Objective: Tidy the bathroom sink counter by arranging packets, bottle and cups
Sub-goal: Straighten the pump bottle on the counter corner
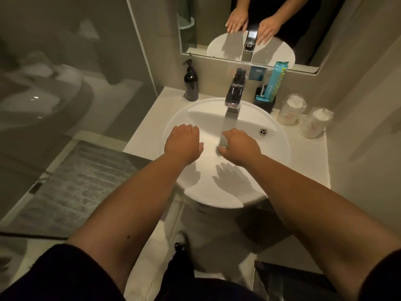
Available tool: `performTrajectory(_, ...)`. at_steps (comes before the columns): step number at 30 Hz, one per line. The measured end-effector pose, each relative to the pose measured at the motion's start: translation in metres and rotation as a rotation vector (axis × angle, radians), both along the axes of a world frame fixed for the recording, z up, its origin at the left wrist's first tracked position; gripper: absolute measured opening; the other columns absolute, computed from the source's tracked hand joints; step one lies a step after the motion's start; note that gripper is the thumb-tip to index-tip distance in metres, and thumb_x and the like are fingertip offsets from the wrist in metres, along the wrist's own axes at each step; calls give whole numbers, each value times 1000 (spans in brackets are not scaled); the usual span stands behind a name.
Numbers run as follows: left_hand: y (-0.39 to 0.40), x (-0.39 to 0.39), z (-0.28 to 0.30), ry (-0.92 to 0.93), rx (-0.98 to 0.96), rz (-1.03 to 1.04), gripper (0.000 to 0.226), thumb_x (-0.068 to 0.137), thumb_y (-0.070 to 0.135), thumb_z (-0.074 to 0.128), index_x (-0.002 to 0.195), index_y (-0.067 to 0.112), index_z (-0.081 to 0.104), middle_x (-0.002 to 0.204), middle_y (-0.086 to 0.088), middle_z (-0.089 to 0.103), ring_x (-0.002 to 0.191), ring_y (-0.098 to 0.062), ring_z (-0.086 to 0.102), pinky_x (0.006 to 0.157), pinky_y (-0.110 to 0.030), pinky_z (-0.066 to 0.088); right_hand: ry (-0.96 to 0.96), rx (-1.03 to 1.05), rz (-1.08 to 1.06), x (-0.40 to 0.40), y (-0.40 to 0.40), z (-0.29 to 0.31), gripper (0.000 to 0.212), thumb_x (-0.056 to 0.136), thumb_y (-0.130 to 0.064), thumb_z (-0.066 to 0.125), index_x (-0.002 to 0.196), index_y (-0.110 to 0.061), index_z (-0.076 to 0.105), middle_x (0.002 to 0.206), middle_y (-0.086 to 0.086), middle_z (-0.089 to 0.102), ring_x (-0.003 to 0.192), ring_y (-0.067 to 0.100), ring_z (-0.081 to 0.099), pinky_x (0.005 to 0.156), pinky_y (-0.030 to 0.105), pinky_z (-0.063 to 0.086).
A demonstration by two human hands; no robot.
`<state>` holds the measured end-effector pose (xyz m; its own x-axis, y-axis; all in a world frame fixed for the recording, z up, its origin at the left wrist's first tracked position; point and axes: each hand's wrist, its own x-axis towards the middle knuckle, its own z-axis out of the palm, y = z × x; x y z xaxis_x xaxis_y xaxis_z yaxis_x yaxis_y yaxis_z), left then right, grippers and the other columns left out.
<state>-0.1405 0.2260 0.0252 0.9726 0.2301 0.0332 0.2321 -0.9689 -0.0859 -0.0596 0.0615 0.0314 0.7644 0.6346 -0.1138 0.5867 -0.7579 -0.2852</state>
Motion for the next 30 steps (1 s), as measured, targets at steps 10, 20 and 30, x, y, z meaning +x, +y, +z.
performTrajectory(10,97,29,-12,-20,-83,99,43,94,45,46,122,13,51,118,-7,59,106,-26,55,96,-37,42,28,52,-35,31,109,-18,59,92,-46,51,143,-17,41,144,6,47,131,26,45,101,41,43)
performTrajectory(20,198,119,-30,41,-207,-9,52,96,44,42,134,9,43,133,-12,53,123,-31,47,102,-40,36,38,96,-247,97,203,-28,55,93,-40,50,140,-12,45,142,10,48,129,29,47,99,39,42)
performTrajectory(30,236,189,-47,62,-323,-24,50,96,38,46,136,8,42,134,-14,51,124,-32,45,100,-40,38,36,81,-332,158,241,-40,55,92,-39,52,139,-11,45,139,12,53,126,31,50,97,39,43)
